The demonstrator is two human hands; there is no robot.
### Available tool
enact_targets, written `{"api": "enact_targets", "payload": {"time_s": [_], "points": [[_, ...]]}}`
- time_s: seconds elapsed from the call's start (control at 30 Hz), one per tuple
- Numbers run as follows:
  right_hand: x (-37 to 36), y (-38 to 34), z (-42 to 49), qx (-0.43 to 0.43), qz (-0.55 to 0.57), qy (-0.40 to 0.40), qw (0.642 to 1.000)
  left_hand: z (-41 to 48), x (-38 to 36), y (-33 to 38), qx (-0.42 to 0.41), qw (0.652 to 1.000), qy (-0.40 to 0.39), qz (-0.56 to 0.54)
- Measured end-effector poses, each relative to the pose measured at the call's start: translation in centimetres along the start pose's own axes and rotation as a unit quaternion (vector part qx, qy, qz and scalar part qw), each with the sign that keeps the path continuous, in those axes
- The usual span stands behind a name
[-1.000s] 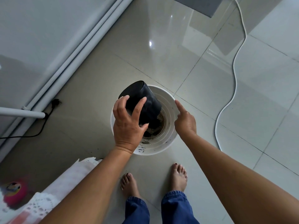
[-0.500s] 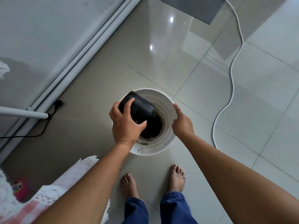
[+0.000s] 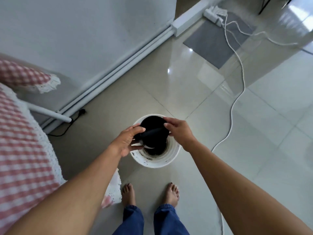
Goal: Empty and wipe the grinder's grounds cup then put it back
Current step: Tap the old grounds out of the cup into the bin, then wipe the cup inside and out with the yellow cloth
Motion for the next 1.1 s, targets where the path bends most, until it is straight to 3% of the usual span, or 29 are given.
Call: {"api": "enact_targets", "payload": {"time_s": [0.1,0.37,0.63,0.83,1.1], "points": [[0.5,-3.7,-2.9,0.012,-0.031,0.002,0.999,-4.1,-0.2,2.7,-0.010,1.000,-0.005,-0.015],[-1.9,-14.2,-12.7,0.062,-0.040,0.045,0.996,-16.8,1.1,9.3,-0.102,0.991,0.070,-0.047],[-8.2,-22.4,-23.2,0.135,-0.034,0.034,0.990,-29.5,7.9,13.4,-0.177,0.975,0.119,-0.062],[-16.9,-24.7,-31.4,0.181,-0.058,-0.049,0.981,-38.7,16.9,12.2,-0.212,0.961,0.157,-0.081],[-31.0,-23.5,-40.9,0.256,-0.083,-0.053,0.962,-50.3,29.3,6.4,-0.231,0.947,0.189,-0.123]]}}
Point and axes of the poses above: each hand's wrist, its own z-axis towards the middle knuckle, its own x-axis out of the back of the hand, y = z × x, the point moved 2 cm from there along z, towards the middle knuckle, and after that the axes turned 6 degrees about -x, right-handed, at the moved point
